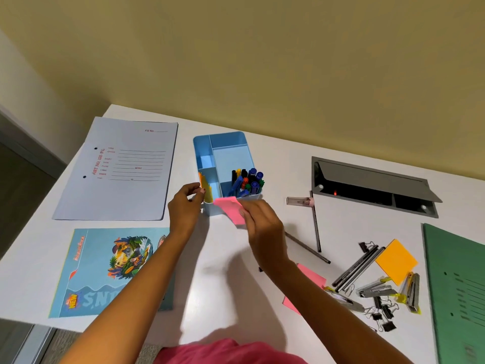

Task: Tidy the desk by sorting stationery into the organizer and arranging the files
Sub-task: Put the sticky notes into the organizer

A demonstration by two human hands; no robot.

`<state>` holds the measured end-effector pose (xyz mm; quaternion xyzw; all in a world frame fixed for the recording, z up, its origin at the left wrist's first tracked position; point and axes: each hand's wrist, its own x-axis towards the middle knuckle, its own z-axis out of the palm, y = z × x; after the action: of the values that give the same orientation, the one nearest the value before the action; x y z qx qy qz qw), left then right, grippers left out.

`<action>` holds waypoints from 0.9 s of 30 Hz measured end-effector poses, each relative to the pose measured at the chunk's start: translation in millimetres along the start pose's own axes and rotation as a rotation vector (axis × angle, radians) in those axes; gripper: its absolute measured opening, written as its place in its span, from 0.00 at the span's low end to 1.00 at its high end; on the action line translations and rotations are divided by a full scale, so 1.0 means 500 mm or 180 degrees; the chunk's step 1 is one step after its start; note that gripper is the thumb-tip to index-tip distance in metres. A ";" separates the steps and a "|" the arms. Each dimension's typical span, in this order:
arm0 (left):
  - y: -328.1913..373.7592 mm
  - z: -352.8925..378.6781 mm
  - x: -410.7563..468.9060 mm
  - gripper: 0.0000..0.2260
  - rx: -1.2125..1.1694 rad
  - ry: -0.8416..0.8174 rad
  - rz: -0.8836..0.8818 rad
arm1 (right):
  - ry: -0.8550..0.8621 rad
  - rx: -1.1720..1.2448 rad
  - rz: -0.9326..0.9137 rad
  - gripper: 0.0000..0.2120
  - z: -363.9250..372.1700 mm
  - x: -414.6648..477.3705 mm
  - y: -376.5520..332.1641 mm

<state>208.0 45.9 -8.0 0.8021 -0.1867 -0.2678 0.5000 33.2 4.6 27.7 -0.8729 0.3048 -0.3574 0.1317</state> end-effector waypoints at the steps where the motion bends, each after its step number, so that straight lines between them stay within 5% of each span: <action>1: 0.001 0.000 -0.001 0.12 -0.0022 0.0001 -0.0004 | 0.0027 -0.0139 -0.0144 0.13 0.018 0.013 -0.001; 7: 0.004 -0.001 -0.005 0.12 -0.0044 -0.0039 -0.0040 | -0.1081 -0.1151 0.0313 0.32 0.092 0.108 -0.045; 13: 0.003 -0.002 -0.004 0.13 -0.0008 -0.0096 -0.0029 | -0.1562 -0.0783 0.0778 0.17 0.145 0.133 -0.053; 18: 0.002 0.000 -0.008 0.14 0.0031 -0.0121 -0.0063 | -0.1264 -0.0333 0.0687 0.03 0.155 0.114 -0.044; 27: -0.006 -0.002 -0.030 0.18 0.0190 -0.0197 -0.0152 | -0.0595 -0.0085 0.0336 0.09 0.070 -0.034 0.040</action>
<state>196.8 56.5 -6.9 0.8123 -0.1907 -0.2986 0.4633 39.5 0.0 -15.4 -0.8868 0.3415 -0.2629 0.1666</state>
